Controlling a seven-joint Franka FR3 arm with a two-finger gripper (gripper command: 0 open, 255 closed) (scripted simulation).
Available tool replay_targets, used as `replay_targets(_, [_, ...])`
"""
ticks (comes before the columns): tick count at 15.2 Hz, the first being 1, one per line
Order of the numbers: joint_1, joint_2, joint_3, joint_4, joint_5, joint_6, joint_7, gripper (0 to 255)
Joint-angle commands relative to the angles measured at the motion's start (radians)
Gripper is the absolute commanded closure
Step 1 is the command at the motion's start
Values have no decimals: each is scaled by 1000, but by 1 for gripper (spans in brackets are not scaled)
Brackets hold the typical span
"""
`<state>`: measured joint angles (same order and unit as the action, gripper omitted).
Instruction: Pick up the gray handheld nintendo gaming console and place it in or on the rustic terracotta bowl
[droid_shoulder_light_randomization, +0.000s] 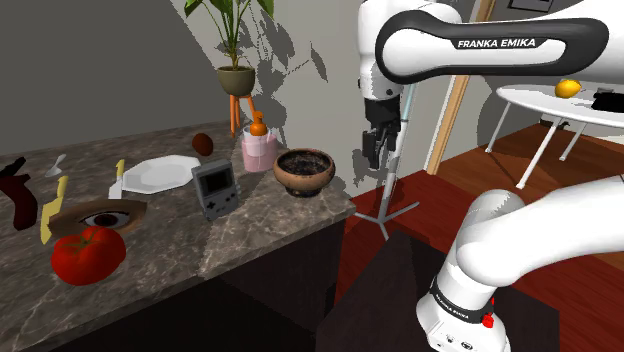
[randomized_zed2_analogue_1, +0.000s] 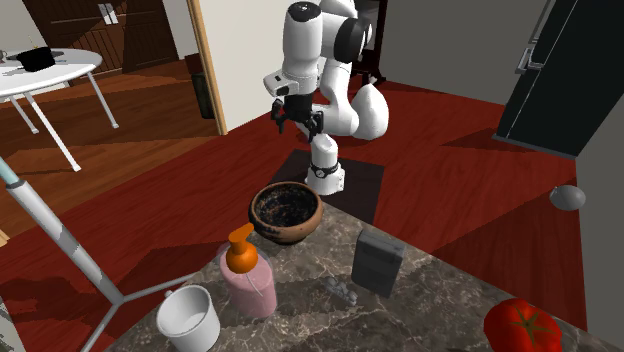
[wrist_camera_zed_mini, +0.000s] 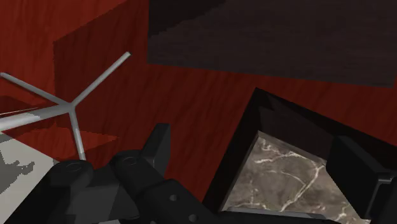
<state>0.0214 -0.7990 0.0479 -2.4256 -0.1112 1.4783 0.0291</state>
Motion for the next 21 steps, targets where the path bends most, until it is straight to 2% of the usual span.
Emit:
replay_targets(1, [0, 0, 0, 0, 0, 0, 0, 0])
replay_targets(11, [93, 348, -6, 221, 29, 174, -191, 0])
replay_targets(21, [172, 661, 28, 518, 74, 236, -379, 0])
